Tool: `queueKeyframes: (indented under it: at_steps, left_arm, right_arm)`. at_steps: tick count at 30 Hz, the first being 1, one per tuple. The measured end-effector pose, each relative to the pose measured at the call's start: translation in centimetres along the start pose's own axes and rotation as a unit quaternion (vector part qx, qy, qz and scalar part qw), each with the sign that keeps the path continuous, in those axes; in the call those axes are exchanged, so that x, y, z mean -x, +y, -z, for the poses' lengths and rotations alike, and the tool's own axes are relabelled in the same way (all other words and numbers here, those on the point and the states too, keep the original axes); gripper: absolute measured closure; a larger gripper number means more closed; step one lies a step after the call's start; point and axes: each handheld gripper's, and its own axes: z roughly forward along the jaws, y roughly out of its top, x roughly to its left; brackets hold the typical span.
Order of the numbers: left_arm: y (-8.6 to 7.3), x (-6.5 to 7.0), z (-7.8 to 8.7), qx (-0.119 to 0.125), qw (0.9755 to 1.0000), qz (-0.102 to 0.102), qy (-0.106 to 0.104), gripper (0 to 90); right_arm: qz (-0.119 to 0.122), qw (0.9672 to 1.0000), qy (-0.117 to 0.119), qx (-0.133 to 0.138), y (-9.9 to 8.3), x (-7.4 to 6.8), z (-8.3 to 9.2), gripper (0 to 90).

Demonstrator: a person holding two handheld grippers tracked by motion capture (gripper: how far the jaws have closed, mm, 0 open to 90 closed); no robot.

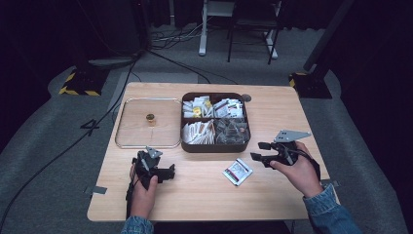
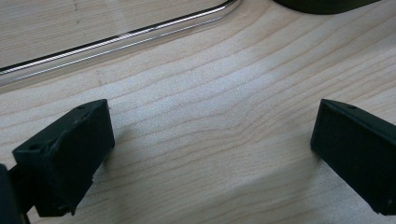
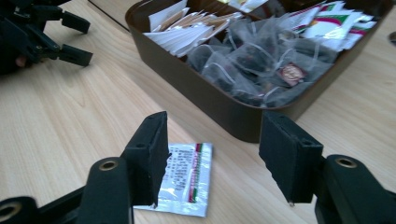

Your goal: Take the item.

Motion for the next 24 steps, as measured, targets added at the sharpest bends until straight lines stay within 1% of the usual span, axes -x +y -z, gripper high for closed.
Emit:
queueKeyframes:
  at_steps: [1, 3, 4, 5, 7, 8, 12, 13, 14, 15, 16, 20, 21, 23, 24]
  left_arm:
    - [0.0, 0.0, 0.0, 0.0, 1.0, 0.0, 0.0, 0.0]
    - [0.0, 0.0, 0.0, 0.0, 1.0, 0.0, 0.0, 0.0]
    - [0.0, 0.0, 0.0, 0.0, 1.0, 0.0, 0.0, 0.0]
    - [0.0, 0.0, 0.0, 0.0, 1.0, 0.0, 0.0, 0.0]
    - [0.0, 0.0, 0.0, 0.0, 1.0, 0.0, 0.0, 0.0]
    - [0.0, 0.0, 0.0, 0.0, 1.0, 0.0, 0.0, 0.0]
    - [0.0, 0.0, 0.0, 0.0, 1.0, 0.0, 0.0, 0.0]
    - [0.0, 0.0, 0.0, 0.0, 1.0, 0.0, 0.0, 0.0]
    - [0.0, 0.0, 0.0, 0.0, 1.0, 0.0, 0.0, 0.0]
    - [0.0, 0.0, 0.0, 0.0, 1.0, 0.0, 0.0, 0.0]
    - [0.0, 0.0, 0.0, 0.0, 1.0, 0.0, 0.0, 0.0]
    - [0.0, 0.0, 0.0, 0.0, 1.0, 0.0, 0.0, 0.0]
    - [0.0, 0.0, 0.0, 0.0, 1.0, 0.0, 0.0, 0.0]
    - [0.0, 0.0, 0.0, 0.0, 1.0, 0.0, 0.0, 0.0]
    - [0.0, 0.0, 0.0, 0.0, 1.0, 0.0, 0.0, 0.0]
  right_arm:
    - [-0.002, 1.0, -0.008, 0.001, 0.0, 0.4, 0.5, 41.0]
    - [0.0, 0.9999, -0.014, 0.001, -0.1, 0.9, 0.9, 40.9]
    - [0.0, 0.9999, -0.014, 0.001, -0.1, 0.9, 0.9, 40.9]
    - [-0.004, 0.9998, -0.02, 0.0, -0.2, 1.5, 1.4, 40.9]
    - [-0.005, 0.9997, -0.024, 0.0, -0.2, 1.7, 1.6, 40.9]
    - [-0.012, 0.9993, -0.035, -0.001, -0.5, 2.4, 2.1, 40.9]
    - [-0.027, 0.9983, -0.051, -0.003, -1.3, 3.8, 2.8, 41.1]
    - [-0.027, 0.9983, -0.051, -0.003, -1.3, 3.8, 2.8, 41.1]
    - [-0.032, 0.9978, -0.057, -0.004, -1.4, 4.2, 2.9, 41.3]
    - [-0.042, 0.997, -0.065, -0.001, -1.8, 5.0, 3.0, 41.4]
    - [-0.042, 0.997, -0.065, -0.001, -1.8, 5.0, 3.0, 41.4]
    - [-0.059, 0.995, -0.08, -0.007, -2.8, 6.6, 2.7, 41.3]
    - [-0.061, 0.9942, -0.087, -0.013, -3.3, 7.2, 2.4, 41.3]
    - [-0.059, 0.9934, -0.096, -0.021, -4.0, 7.8, 2.1, 41.0]
    - [-0.059, 0.9934, -0.096, -0.021, -4.0, 7.8, 2.1, 41.0]
